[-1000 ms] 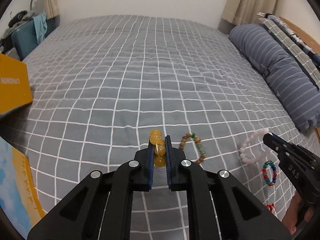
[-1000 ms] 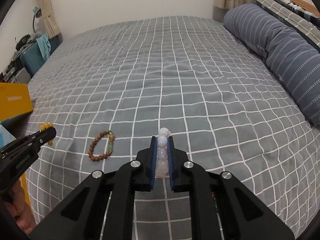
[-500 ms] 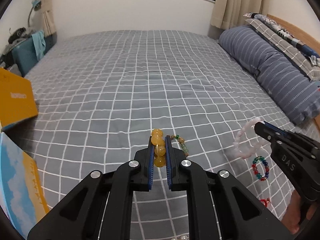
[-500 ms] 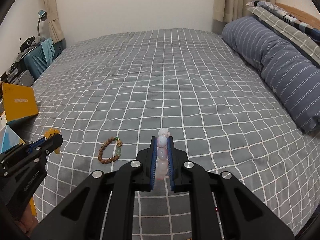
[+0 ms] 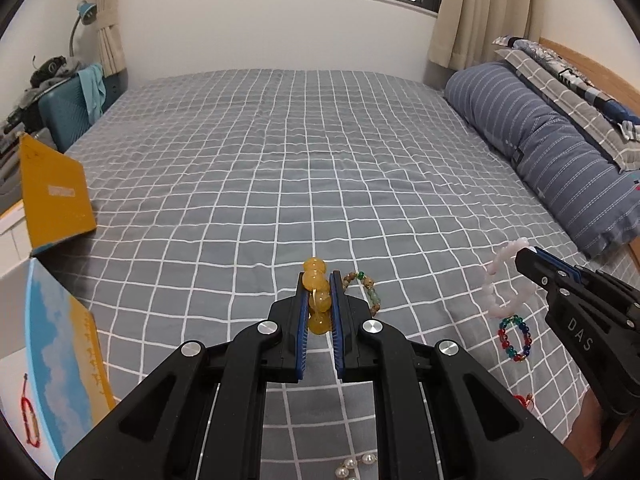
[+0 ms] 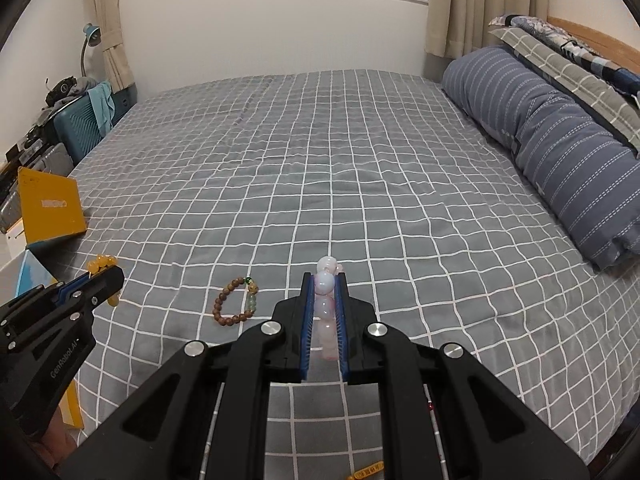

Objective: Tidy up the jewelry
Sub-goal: 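Lift and carry both held bracelets with both tools into the box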

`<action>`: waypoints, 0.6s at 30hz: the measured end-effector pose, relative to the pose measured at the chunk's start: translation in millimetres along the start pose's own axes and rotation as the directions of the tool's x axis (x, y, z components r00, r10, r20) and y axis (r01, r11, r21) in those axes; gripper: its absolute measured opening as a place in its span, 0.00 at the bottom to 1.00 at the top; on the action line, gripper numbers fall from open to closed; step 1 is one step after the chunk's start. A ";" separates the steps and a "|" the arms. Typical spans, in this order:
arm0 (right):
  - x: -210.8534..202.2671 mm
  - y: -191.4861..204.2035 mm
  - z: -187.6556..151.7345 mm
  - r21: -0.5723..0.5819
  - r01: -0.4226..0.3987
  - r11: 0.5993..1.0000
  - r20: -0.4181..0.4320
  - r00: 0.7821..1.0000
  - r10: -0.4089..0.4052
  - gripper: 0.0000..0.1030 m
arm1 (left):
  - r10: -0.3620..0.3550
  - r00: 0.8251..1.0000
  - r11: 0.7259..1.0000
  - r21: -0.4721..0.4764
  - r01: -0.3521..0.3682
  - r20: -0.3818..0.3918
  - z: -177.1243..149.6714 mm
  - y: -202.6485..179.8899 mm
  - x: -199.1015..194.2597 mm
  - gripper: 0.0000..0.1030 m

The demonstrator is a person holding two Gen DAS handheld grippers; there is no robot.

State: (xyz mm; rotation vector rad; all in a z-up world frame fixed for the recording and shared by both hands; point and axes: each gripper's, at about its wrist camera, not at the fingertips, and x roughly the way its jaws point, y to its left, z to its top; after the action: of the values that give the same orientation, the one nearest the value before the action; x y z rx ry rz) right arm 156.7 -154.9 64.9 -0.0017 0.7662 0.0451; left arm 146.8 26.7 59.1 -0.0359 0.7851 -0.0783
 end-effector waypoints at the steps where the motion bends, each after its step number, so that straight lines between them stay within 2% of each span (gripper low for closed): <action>1: -3.3 1.0 -1.1 -0.001 0.001 1.000 0.004 1.000 -0.001 0.09 | -0.003 1.000 1.000 0.003 0.003 0.001 -1.4 -0.9 -3.5 0.09; 13: -32.7 12.4 -22.5 -0.023 0.013 1.000 0.021 1.000 -0.013 0.10 | -0.002 1.000 1.000 0.000 0.002 0.031 -23.6 1.7 -48.2 0.09; 18: -42.5 19.0 -29.2 -0.027 0.004 1.000 0.029 1.000 -0.003 0.10 | 0.005 1.000 1.000 -0.002 -0.005 0.017 -39.3 8.6 -58.5 0.09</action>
State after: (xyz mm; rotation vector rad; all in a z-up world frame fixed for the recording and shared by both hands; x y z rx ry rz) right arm 105.1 -138.2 73.6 -0.0285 0.7362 0.0522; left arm 78.2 40.0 72.0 -0.0365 0.7685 -0.0721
